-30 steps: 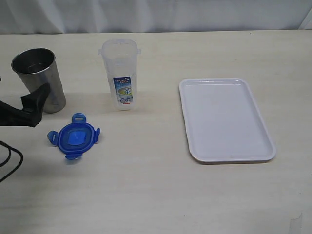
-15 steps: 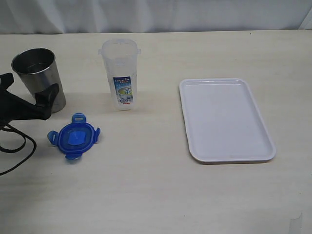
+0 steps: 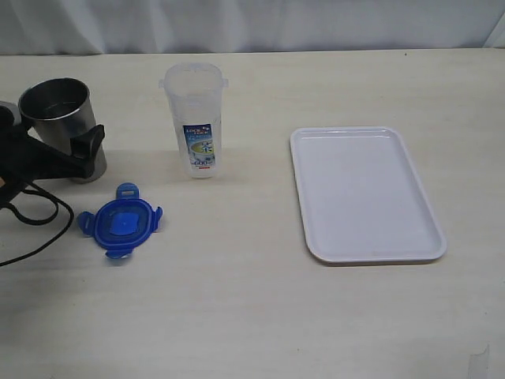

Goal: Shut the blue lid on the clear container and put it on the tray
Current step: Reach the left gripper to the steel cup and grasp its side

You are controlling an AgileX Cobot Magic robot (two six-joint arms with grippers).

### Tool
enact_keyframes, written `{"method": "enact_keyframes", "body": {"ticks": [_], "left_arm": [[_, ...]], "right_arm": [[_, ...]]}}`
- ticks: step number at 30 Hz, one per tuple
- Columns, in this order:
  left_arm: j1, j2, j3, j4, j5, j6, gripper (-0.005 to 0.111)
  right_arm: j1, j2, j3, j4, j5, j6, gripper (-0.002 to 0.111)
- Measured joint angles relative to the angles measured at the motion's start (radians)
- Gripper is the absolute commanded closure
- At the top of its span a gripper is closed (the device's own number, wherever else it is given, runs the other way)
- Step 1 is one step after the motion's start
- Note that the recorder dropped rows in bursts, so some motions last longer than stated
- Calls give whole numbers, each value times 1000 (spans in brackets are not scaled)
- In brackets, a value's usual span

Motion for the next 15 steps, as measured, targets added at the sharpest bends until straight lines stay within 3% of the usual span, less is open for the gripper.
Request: {"method": "enact_keyframes", "body": {"ticks": [15], "left_arm": [[0, 42, -55, -14, -6, 0, 2]], "right_arm": [[0, 0, 0, 0, 0, 0, 101]]}}
